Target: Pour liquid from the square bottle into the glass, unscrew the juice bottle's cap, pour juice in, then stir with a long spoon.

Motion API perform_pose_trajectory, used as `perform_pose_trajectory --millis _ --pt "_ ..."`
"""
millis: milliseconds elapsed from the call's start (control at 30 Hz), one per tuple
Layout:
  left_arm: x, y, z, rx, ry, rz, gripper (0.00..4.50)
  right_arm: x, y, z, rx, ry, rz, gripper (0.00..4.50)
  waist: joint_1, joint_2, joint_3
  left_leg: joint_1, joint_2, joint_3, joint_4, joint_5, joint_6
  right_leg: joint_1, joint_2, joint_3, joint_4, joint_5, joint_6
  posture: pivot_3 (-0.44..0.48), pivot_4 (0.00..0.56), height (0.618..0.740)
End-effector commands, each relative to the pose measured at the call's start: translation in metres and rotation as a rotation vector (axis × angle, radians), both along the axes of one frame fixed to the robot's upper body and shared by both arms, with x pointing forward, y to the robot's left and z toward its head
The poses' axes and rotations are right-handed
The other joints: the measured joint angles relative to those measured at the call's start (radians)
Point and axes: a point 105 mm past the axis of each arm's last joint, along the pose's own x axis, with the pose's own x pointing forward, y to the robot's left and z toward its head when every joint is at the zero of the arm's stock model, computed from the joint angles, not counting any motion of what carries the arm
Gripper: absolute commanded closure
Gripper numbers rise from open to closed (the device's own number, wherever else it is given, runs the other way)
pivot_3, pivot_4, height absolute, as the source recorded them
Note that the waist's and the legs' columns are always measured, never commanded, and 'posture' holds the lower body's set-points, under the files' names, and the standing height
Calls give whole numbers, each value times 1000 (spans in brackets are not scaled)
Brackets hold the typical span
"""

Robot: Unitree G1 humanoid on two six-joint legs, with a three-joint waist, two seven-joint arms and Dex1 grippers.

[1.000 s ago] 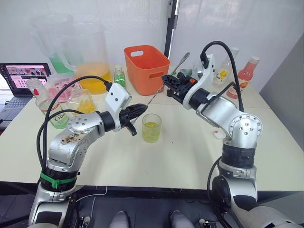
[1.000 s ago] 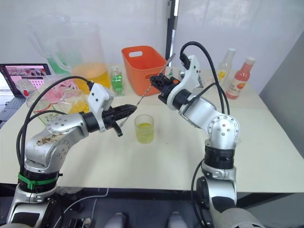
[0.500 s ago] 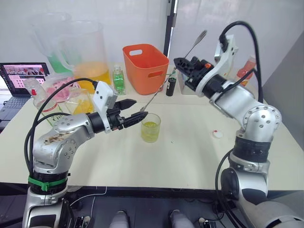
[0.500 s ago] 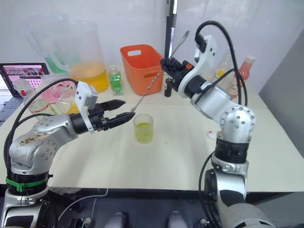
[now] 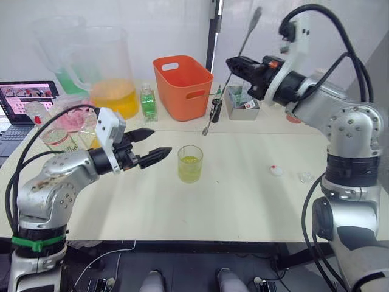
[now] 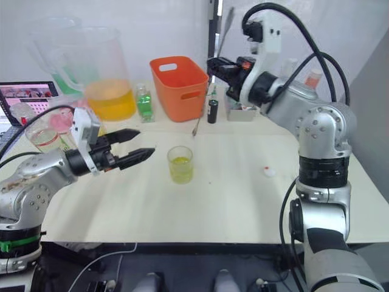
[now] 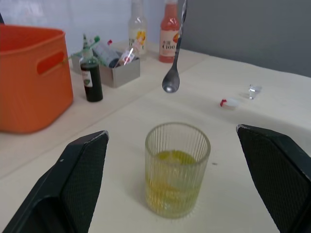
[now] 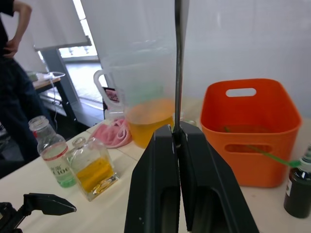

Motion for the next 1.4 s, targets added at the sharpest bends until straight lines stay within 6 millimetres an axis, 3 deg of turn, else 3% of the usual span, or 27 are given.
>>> perform_pose_trajectory --millis 33,167,567,1000,1400 --pt "-9 3 -2 114 -119 43 29 -11 13 8 -85 -116 66 4500 0 0 0 0 0 0 -1 0 0 0 0 0 0 0 0 0 150 717" --pt "-10 1 -9 159 -192 92 29 -10 21 -13 -147 -108 109 4500 9 0 0 0 0 0 -1 0 0 0 0 0 0 2 -5 0 150 717" --pt "-11 5 -16 106 -165 100 29 -9 23 -20 -170 -126 126 4500 18 0 0 0 0 0 -1 0 0 0 0 -1 0 2 -4 0 150 717" --pt "-15 -8 -19 84 -126 24 29 -2 38 -64 -297 -70 91 4500 18 0 0 0 0 0 0 0 0 -1 0 -1 4 2 -4 0 150 717" --pt "-15 -5 -22 98 -123 37 29 -1 63 -69 -216 -145 137 4500 16 0 0 3 0 0 1 0 0 -2 1 -1 9 -1 0 0 150 717"
